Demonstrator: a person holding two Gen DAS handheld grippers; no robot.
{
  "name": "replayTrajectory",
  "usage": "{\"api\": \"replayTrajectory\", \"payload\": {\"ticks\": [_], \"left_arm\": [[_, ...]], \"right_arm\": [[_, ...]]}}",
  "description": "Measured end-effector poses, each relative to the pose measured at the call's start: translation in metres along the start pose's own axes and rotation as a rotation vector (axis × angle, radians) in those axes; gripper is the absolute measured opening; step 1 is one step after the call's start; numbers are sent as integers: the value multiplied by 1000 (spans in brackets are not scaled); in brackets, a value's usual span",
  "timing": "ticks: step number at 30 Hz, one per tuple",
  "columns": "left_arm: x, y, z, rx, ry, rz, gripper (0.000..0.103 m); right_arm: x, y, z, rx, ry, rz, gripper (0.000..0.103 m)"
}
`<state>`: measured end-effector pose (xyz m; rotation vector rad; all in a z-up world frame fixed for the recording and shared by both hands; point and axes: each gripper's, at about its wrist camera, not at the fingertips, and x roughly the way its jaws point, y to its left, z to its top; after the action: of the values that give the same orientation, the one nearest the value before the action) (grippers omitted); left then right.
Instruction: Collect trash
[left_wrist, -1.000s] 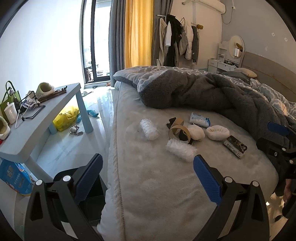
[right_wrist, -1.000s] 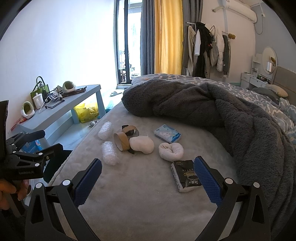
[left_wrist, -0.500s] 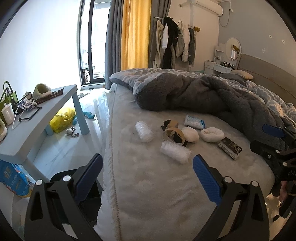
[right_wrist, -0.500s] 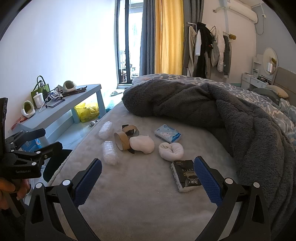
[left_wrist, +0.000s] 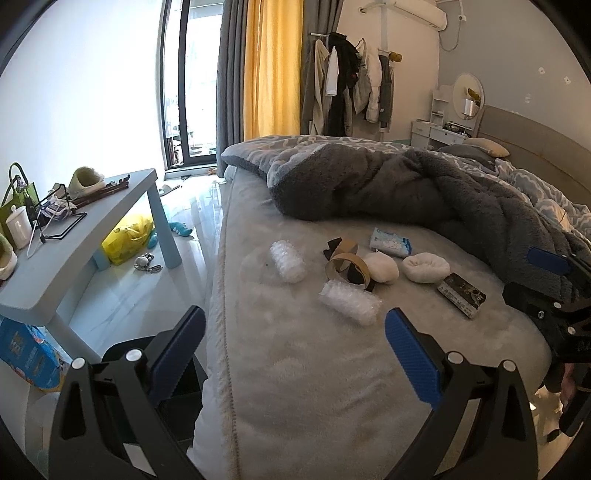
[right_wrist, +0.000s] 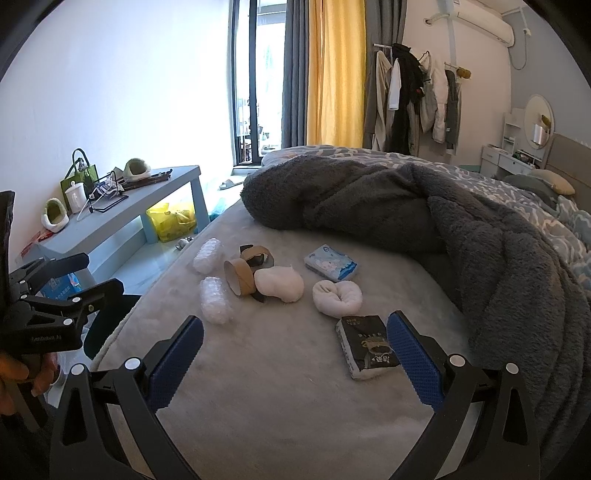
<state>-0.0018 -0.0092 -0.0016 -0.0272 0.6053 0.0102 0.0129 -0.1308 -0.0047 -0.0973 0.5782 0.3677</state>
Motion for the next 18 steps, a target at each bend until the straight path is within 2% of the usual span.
{"api": "replayTrajectory", "payload": {"ticks": [18], "left_arm": [[3, -3, -1, 6, 15, 15, 99]], "right_arm": [[-1, -5, -6, -20, 8, -3, 100]]}}
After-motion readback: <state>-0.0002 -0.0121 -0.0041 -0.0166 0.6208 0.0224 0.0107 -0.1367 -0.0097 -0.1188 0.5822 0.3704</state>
